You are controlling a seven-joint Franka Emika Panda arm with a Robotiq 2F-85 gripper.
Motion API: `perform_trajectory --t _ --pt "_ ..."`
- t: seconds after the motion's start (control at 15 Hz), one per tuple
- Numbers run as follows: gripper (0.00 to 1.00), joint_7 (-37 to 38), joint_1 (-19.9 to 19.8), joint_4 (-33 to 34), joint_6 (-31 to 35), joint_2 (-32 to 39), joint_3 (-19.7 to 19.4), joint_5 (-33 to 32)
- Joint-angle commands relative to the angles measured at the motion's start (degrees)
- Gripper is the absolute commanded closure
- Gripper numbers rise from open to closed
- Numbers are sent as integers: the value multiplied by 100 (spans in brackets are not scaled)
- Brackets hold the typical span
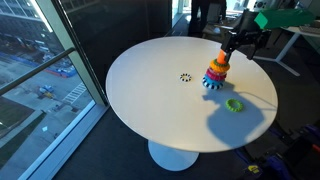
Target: Put the green ring on the orange stand
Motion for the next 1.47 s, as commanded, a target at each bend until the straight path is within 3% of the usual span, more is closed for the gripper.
perform_trajectory --t 0.0,0.67,1.4 --pt "0 -323 -51 -418 -450 -620 44 -32" --pt "0 -516 -223 -1040 -1035 -1849 53 40" --pt "0 -398 -274 -1013 -1024 -1823 138 33"
